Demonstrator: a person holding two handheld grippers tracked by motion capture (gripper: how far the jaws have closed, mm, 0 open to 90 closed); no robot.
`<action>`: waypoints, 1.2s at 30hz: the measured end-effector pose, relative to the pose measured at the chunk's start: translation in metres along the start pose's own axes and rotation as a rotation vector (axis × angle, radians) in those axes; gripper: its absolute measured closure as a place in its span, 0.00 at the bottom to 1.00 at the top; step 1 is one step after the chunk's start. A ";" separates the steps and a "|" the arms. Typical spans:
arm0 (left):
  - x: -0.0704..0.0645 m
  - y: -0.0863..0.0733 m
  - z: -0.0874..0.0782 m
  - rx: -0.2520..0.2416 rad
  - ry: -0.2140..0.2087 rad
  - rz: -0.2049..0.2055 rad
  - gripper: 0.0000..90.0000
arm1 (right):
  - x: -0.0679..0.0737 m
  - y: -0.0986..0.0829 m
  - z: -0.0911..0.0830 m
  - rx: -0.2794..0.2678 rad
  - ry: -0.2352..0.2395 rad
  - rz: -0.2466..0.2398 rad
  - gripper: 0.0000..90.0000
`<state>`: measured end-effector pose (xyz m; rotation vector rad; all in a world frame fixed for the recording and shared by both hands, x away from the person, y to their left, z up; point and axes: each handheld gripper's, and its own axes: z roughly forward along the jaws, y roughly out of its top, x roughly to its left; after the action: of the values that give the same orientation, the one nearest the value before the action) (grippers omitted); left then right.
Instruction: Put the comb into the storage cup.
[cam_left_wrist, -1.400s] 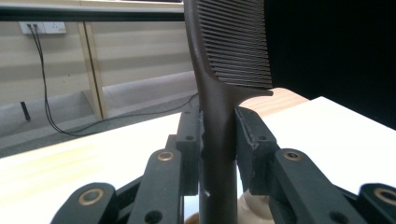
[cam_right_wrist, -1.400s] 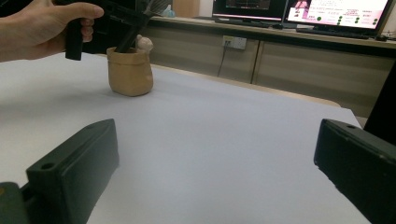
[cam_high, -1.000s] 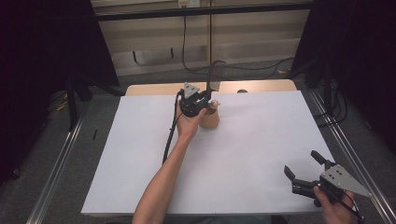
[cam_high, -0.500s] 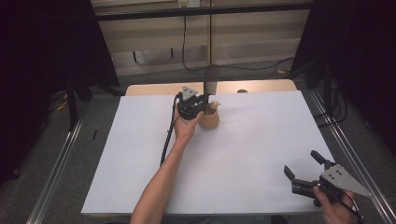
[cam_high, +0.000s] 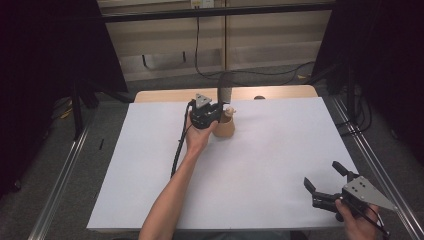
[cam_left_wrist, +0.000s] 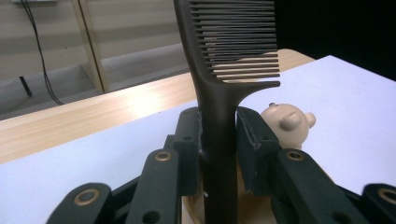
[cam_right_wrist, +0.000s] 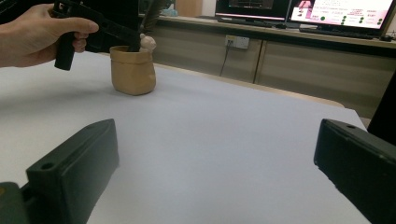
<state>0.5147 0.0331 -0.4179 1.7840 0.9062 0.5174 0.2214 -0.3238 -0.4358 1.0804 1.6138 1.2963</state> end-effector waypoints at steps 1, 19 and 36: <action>0.000 0.000 0.000 0.000 -0.003 -0.001 0.79 | 0.000 0.000 0.000 0.000 -0.001 0.002 0.00; 0.001 -0.002 -0.005 -0.027 -0.011 -0.032 0.62 | 0.000 0.000 0.000 -0.001 -0.003 0.000 0.00; 0.006 0.001 -0.011 -0.035 -0.018 -0.090 0.20 | 0.000 0.000 0.001 0.001 -0.001 0.001 0.00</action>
<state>0.5114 0.0441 -0.4132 1.7057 0.9551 0.4554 0.2222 -0.3232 -0.4362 1.0830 1.6138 1.2956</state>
